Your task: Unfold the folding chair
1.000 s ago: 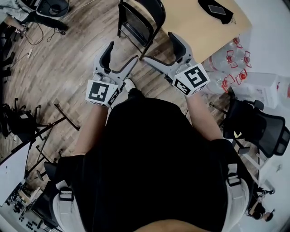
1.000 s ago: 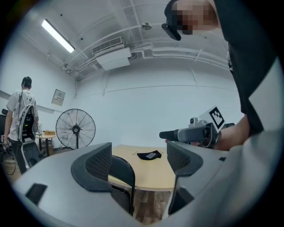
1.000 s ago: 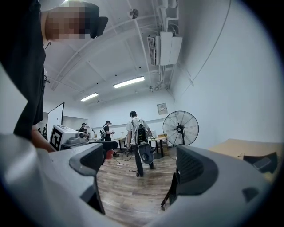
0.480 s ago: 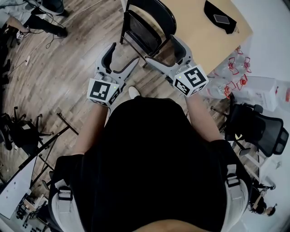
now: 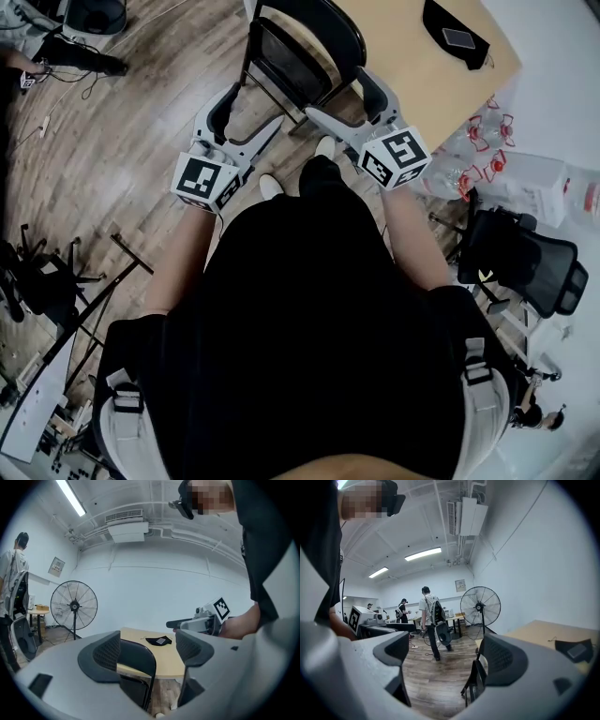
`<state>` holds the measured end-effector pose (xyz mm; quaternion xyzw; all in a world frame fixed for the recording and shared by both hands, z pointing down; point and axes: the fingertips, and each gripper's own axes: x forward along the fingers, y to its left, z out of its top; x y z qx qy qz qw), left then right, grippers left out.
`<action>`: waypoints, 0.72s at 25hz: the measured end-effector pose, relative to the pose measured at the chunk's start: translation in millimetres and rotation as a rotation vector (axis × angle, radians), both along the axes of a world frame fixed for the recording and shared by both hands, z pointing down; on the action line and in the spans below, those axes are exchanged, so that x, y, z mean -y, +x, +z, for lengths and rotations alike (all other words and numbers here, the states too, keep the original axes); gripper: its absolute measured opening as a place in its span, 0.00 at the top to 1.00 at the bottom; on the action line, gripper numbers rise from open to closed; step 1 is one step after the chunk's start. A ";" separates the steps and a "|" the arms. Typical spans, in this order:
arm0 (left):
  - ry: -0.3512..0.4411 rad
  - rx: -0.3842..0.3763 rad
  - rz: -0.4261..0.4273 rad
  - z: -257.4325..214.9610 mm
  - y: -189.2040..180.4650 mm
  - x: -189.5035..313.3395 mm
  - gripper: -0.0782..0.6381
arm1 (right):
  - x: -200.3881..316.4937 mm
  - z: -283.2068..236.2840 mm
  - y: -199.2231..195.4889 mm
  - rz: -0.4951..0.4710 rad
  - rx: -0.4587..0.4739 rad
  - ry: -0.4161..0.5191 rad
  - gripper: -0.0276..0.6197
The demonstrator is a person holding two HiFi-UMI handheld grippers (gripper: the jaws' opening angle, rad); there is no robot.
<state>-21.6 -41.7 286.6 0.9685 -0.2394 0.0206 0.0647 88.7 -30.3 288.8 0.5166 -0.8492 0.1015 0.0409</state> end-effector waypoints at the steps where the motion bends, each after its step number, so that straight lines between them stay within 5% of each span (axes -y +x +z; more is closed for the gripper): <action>1: 0.003 0.006 0.001 1.0 4.7 4.4 0.39 | 6.1 2.8 6.6 0.002 0.001 -0.006 0.18; 18: -0.013 0.047 -0.112 12.0 85.9 107.3 0.40 | 129.5 40.3 113.5 -0.036 -0.018 -0.114 0.19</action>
